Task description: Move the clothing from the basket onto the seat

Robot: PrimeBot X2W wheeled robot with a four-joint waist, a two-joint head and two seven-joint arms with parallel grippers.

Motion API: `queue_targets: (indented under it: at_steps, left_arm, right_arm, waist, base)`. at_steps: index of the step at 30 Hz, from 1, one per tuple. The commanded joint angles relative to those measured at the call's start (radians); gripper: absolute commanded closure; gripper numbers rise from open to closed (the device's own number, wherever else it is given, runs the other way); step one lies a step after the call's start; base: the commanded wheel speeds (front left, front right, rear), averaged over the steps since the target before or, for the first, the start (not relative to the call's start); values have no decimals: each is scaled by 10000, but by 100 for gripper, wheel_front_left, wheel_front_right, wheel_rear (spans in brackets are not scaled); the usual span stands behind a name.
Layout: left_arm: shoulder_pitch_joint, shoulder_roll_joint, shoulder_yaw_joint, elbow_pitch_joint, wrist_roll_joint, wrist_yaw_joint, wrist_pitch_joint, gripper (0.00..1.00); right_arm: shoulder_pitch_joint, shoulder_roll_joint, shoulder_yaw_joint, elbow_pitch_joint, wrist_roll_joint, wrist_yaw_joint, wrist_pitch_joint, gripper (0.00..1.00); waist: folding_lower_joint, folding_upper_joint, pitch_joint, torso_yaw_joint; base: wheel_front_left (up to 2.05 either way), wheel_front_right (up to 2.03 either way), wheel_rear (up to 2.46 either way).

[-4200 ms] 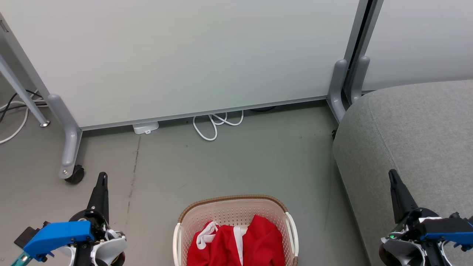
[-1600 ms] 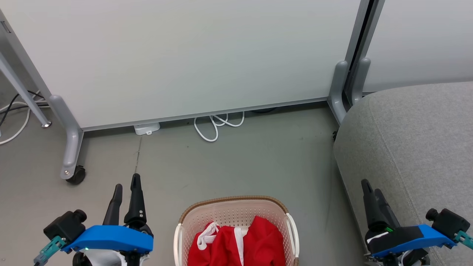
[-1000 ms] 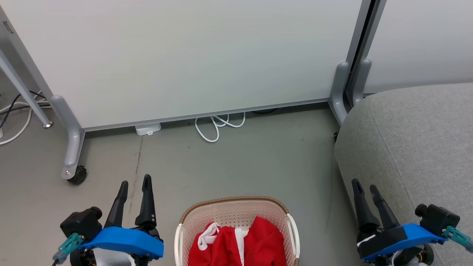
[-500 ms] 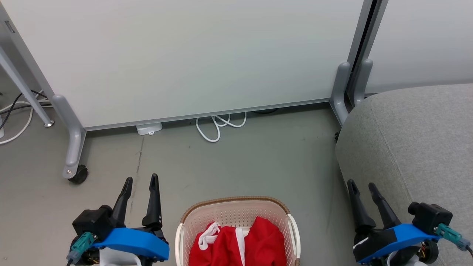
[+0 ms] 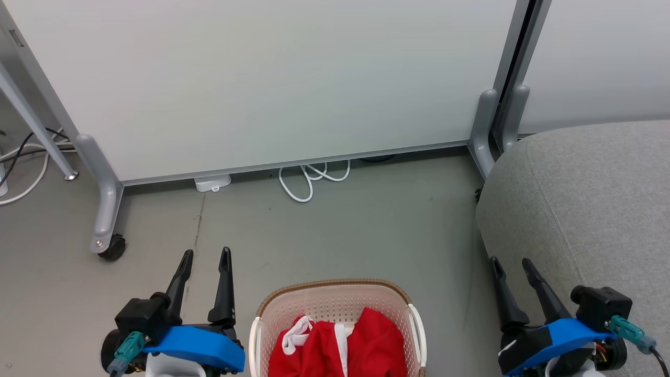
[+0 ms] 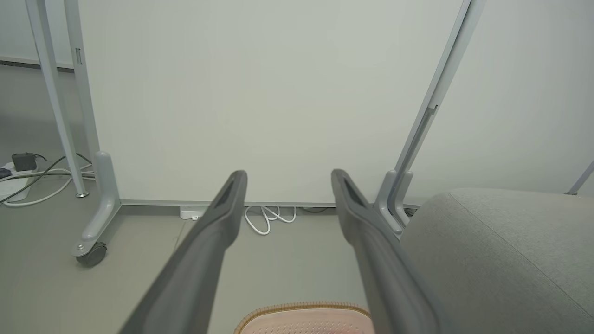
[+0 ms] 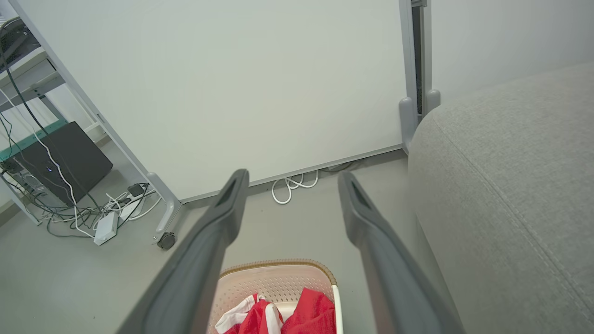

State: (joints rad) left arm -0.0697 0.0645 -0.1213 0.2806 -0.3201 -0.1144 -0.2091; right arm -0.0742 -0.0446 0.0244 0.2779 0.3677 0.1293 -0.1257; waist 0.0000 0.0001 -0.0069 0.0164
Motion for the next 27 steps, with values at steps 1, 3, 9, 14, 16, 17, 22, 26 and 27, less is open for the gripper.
queue_targets:
  at_steps: [1,3,9,14,16,17,22,26,27]
  left_arm:
    - [-200,-1,-42,-12,216,-56,-102,0]
    - [-204,-13,-58,4,332,-67,-141,0]
    - [-211,-52,-51,29,685,-94,-252,0]
    - [-202,-72,-72,90,960,-91,-339,0]
    - [-209,-80,-77,139,1089,-100,-393,0]
    - [-216,-81,-78,169,1152,-103,-418,0]
    - [-210,-98,-72,280,1398,-111,-505,0]
    - [-216,-112,-88,322,1568,-125,-562,0]
    - [-217,-114,-94,327,1626,-129,-579,0]
  right_arm:
    - [-12,-75,-13,-76,-248,19,-66,0]
    - [-3,-74,-28,-86,-426,19,-81,0]
    - [8,-78,-27,-94,-879,21,-129,0]
    - [34,-81,-46,-71,-1262,22,-229,0]
    - [34,-81,-56,-53,-1399,22,-273,0]
    - [32,-83,-62,-45,-1471,23,-286,0]
    - [58,-83,-76,-1,-1834,22,-360,0]
    - [76,-86,-66,31,-2073,16,-430,0]
    - [80,-87,-66,34,-2143,16,-441,0]
  waist:
    - [0,-1,-4,11]
    - [0,-1,-4,27]
    - [0,-1,7,61]
    - [0,-1,16,92]
    - [0,-1,18,101]
    - [0,-1,16,107]
    - [0,-1,3,127]
    - [0,-1,-6,141]
    - [0,-1,-7,146]
  base:
    - [0,0,0]
    - [0,0,0]
    - [0,0,0]
    - [0,0,0]
    - [0,0,0]
    - [0,0,0]
    - [0,0,0]
    - [0,0,0]
    - [0,0,0]
